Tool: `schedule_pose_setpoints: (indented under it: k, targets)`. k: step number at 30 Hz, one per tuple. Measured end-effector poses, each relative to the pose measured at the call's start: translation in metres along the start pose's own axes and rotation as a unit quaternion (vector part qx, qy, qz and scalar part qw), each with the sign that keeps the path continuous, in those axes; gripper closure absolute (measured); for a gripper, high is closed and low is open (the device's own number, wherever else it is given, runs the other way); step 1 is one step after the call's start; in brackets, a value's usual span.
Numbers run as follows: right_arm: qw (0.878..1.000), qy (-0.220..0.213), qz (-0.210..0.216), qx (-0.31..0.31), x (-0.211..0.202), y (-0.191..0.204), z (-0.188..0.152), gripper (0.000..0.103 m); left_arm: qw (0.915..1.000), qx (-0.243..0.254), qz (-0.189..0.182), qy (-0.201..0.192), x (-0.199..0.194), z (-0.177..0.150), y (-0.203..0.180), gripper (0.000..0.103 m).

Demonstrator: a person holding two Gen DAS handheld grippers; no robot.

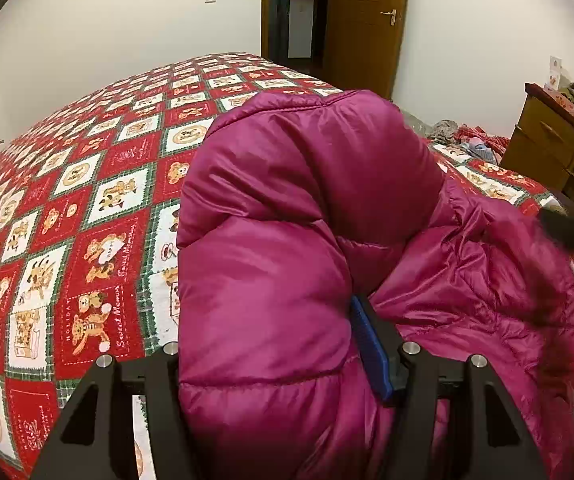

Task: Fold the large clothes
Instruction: 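Hold the lifted jacket bundle with both grippers and lower it onto the quilt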

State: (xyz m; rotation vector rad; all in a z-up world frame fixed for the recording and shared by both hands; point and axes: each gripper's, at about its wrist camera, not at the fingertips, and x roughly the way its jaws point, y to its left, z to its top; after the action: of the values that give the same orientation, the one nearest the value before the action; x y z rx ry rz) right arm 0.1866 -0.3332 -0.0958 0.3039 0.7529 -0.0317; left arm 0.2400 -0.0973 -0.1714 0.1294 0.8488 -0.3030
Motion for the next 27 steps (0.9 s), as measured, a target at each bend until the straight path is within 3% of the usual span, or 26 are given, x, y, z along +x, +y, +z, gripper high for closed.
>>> schedule_pose_setpoints:
  k: [1,3,12,17,27]
  targets:
    - [0.999,0.016,-0.033,0.014,0.018,-0.007,-0.005,0.062,1.0000,0.001,0.001,-0.001,0.000,0.000,0.000,0.040]
    - [0.997,0.033,-0.058,0.048,0.033,-0.018,-0.016,0.064,1.0000,0.003,0.005,-0.003,0.000,0.000,-0.001,0.038]
    - [0.994,0.035,-0.050,0.087,0.066,-0.040,-0.037,0.063,0.9998,-0.001,0.017,0.005,0.009,0.003,-0.003,0.030]
    - [0.996,0.018,-0.073,0.056,0.070,-0.031,-0.040,0.063,0.9997,-0.007,0.021,0.006,0.016,0.004,-0.003,0.025]
    - [0.996,0.008,-0.073,0.053,0.080,-0.032,-0.039,0.063,0.9997,-0.012,0.018,0.010,0.034,0.010,-0.005,0.016]
